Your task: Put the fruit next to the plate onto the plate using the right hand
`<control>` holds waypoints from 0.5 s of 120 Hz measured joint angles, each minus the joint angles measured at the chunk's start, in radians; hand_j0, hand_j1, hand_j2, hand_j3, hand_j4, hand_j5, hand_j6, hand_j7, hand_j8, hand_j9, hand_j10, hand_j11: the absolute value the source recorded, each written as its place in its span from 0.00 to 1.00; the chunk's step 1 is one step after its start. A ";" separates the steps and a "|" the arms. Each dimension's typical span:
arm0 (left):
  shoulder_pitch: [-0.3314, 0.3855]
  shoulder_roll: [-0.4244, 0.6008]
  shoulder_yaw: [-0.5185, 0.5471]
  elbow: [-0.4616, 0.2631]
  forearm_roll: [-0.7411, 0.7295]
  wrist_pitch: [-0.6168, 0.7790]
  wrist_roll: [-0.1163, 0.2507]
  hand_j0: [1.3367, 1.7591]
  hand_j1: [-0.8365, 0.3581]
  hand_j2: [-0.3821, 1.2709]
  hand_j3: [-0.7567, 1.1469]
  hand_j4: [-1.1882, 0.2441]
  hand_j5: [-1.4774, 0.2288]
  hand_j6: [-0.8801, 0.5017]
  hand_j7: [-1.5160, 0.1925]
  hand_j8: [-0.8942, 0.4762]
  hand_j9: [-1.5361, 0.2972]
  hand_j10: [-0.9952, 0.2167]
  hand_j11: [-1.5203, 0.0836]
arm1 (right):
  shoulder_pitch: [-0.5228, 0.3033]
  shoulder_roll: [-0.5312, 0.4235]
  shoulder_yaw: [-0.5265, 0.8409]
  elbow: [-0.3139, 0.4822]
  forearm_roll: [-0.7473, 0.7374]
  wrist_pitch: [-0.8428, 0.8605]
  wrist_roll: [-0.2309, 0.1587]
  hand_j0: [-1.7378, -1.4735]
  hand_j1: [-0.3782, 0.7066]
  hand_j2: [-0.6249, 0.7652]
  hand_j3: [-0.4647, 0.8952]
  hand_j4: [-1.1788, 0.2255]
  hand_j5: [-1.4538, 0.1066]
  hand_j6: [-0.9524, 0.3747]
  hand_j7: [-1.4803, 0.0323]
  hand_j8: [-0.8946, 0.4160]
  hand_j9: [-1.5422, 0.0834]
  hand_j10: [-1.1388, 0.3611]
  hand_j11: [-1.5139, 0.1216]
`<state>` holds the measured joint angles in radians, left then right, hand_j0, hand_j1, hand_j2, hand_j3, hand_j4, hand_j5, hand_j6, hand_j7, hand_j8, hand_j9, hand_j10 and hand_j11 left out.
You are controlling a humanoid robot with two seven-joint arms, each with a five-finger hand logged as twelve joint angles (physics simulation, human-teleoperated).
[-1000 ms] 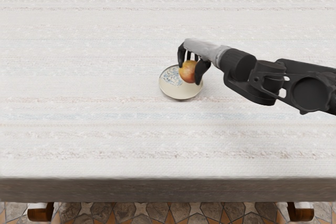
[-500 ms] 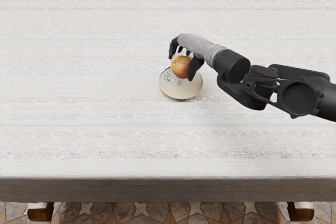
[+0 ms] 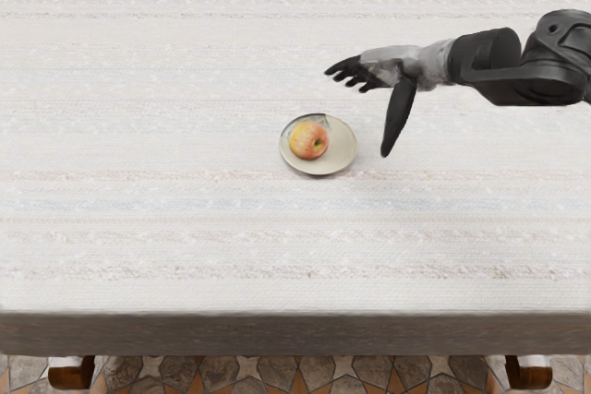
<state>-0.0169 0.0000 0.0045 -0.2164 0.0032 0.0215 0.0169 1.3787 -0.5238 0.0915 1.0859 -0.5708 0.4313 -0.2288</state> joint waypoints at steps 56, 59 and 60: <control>-0.005 0.000 0.000 0.000 0.000 0.001 0.000 0.76 0.99 0.23 0.40 0.83 0.87 0.64 0.89 0.65 0.84 0.82 0.95 | -0.088 -0.366 0.076 0.022 0.437 0.178 -0.091 0.30 0.06 0.45 0.34 0.82 0.91 0.70 0.95 0.66 0.92 0.74 0.90; -0.005 0.000 0.000 0.000 0.000 0.001 0.000 0.76 0.99 0.23 0.40 0.83 0.87 0.64 0.89 0.65 0.84 0.82 0.95 | -0.091 -0.371 0.077 0.023 0.441 0.178 -0.092 0.30 0.06 0.45 0.34 0.82 0.91 0.70 0.95 0.66 0.93 0.74 0.90; -0.005 0.000 0.000 0.000 0.000 0.001 0.000 0.76 0.99 0.23 0.40 0.83 0.87 0.64 0.89 0.65 0.84 0.82 0.95 | -0.092 -0.372 0.077 0.023 0.442 0.178 -0.092 0.30 0.06 0.45 0.34 0.82 0.91 0.70 0.95 0.66 0.93 0.74 0.90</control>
<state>-0.0215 0.0000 0.0044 -0.2166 0.0036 0.0226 0.0166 1.2871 -0.8959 0.1680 1.1092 -0.1284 0.6097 -0.3206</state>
